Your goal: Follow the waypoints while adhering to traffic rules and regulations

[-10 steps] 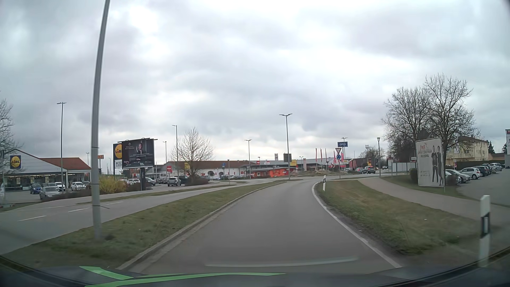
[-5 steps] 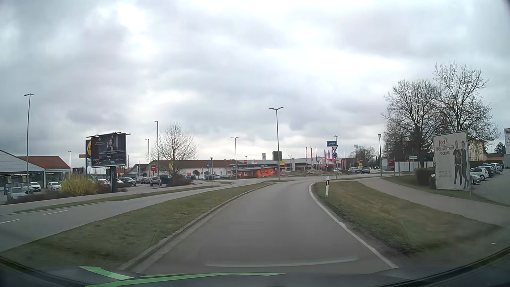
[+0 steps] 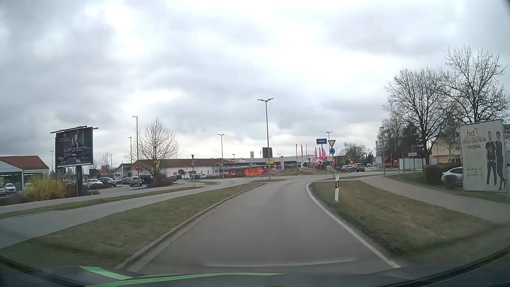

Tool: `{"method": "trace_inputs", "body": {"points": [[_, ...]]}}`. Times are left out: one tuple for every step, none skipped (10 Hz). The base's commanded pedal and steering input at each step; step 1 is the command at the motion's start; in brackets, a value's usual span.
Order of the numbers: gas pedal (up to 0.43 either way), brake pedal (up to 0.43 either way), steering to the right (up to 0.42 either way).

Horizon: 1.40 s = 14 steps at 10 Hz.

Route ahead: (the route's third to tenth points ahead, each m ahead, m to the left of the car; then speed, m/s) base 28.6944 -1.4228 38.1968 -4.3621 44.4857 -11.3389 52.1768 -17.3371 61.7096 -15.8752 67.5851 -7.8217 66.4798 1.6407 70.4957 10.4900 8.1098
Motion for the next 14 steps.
{"method": "trace_inputs", "body": {"points": [[0.000,0.000,0.034],[0.000,0.000,0.033],[0.000,0.000,0.034],[0.000,0.000,0.034],[0.000,0.000,0.034],[0.000,0.000,0.034],[0.000,0.000,0.034],[0.000,0.000,0.034],[0.000,0.000,0.034],[0.000,0.000,0.034],[0.000,0.000,0.033],[0.000,0.000,0.031],[0.000,0.000,0.030],[0.000,0.000,0.031]]}}
